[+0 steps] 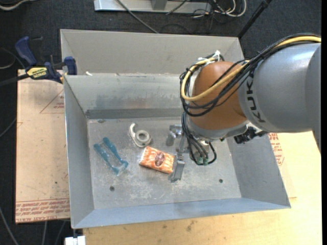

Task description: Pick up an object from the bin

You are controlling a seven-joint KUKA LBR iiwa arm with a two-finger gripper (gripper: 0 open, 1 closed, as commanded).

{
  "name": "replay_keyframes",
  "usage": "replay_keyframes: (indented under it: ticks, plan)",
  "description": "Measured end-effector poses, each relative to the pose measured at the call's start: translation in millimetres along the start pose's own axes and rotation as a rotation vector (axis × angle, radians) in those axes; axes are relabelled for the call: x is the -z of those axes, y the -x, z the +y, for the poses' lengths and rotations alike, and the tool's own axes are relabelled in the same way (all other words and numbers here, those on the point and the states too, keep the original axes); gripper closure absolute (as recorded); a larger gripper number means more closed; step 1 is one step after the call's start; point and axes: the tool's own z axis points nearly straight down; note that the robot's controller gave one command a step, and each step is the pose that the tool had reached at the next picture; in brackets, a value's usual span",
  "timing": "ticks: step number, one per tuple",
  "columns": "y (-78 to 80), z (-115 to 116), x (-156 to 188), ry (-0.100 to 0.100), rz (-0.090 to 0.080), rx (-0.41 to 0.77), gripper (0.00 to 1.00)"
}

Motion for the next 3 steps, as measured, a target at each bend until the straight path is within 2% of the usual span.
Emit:
replay_keyframes:
  ticks: [1,2,3]
  plan:
    - [11.2,14,-47,0.001,-0.003,-0.025,0.00]
    - [6.9,7,-90,-0.001,0.002,-0.126,0.00]
    - [8.0,6,-87,0.001,-0.002,-0.068,1.00]
